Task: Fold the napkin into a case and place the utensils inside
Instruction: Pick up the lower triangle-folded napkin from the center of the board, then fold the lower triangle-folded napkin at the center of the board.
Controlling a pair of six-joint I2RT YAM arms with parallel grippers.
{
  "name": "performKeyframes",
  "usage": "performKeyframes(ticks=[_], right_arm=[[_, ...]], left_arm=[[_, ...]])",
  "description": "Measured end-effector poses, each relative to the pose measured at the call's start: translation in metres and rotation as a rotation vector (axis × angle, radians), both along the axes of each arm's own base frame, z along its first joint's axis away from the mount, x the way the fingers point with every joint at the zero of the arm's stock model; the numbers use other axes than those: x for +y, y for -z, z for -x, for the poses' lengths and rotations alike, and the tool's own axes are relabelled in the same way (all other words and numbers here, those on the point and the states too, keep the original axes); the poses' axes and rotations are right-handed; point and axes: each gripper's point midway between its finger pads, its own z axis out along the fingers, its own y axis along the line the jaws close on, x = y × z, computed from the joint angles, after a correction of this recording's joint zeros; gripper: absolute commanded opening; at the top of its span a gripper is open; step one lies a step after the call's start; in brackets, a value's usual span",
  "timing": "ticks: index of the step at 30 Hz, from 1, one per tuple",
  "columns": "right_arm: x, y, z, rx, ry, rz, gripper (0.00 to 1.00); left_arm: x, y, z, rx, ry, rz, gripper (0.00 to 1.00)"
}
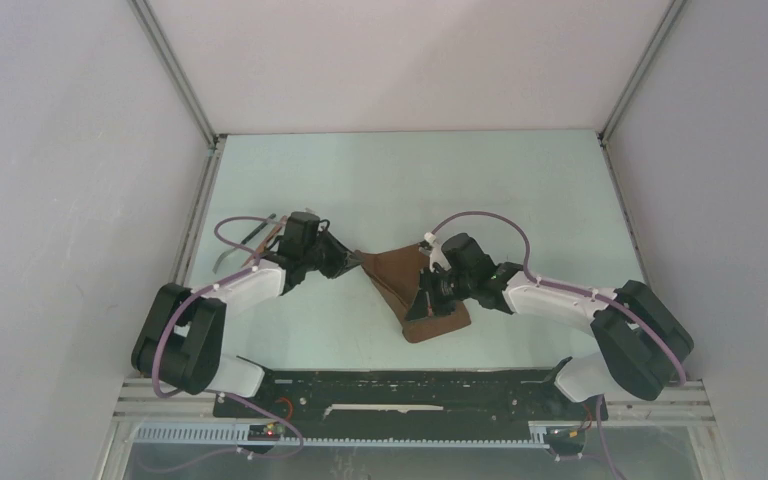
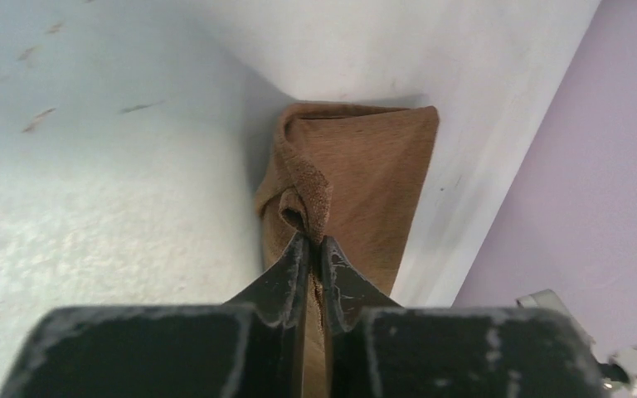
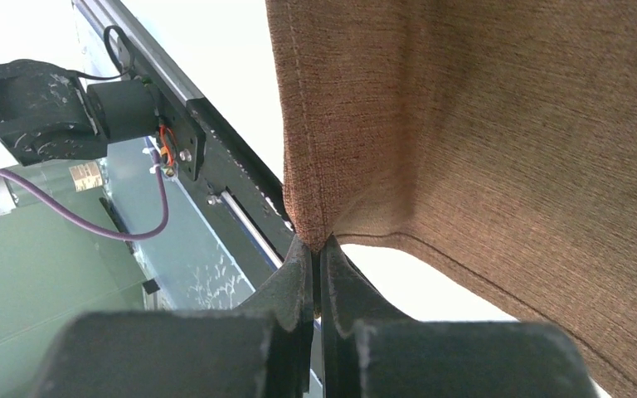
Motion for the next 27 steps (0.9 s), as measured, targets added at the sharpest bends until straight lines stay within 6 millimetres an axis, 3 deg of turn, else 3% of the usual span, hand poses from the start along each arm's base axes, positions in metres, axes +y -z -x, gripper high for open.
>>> performKeyframes(ticks=[2,7,16,27], right_arm=[[-0.004,0.003,0.001,0.003,0.006,-0.01,0.0],[-0.019,0.019,0.002,0.033,0.038,-0.015,0.0],[-0.033,0.043,0.007,0.095,0.065,-0.01,0.0],[-0.04,0.063,0.007,0.128,0.087,0.015,0.0]], left_arm=[[-0.008,-0.006,-0.006,-0.016,0.02,-0.005,0.0],[-0.035,-0.012,-0.015,-0.023,0.084,-0.01,0.0],[-0.082,0.001,-0.028,0.025,0.196,-0.068,0.0],[-0.101,0.02,-0.034,0.081,0.253,-0.128,0.0]])
